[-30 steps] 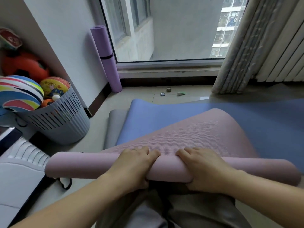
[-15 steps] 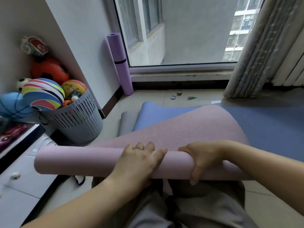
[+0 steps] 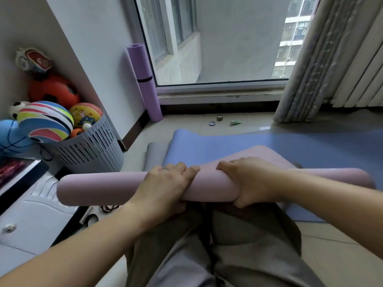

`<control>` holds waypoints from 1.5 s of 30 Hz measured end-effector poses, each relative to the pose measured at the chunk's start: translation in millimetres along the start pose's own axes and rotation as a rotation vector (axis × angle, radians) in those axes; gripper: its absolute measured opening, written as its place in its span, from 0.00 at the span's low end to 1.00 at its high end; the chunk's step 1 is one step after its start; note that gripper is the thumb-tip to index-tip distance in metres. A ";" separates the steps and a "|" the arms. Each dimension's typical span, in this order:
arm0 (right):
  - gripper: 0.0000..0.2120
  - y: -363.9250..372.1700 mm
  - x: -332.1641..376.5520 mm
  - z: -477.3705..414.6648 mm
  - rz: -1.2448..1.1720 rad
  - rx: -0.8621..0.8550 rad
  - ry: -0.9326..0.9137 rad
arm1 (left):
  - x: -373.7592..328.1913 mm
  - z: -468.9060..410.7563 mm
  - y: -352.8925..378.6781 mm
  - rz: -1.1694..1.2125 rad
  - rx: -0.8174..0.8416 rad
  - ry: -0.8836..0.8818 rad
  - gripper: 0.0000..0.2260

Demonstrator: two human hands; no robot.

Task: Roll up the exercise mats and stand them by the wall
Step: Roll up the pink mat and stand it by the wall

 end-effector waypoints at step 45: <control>0.31 41.1 6.8 0.7 -0.047 0.181 -0.009 | -5.5 -11.0 41.1 0.485 0.401 0.134 0.34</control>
Point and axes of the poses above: each hand's wrist, its own z-axis away from the middle knuckle, its own y-axis out of the palm, x = y × z, the point moved 2 cm from there along -z, towards the middle knuckle, and after that the axes turned 10 degrees about x, right-handed, at the moved point
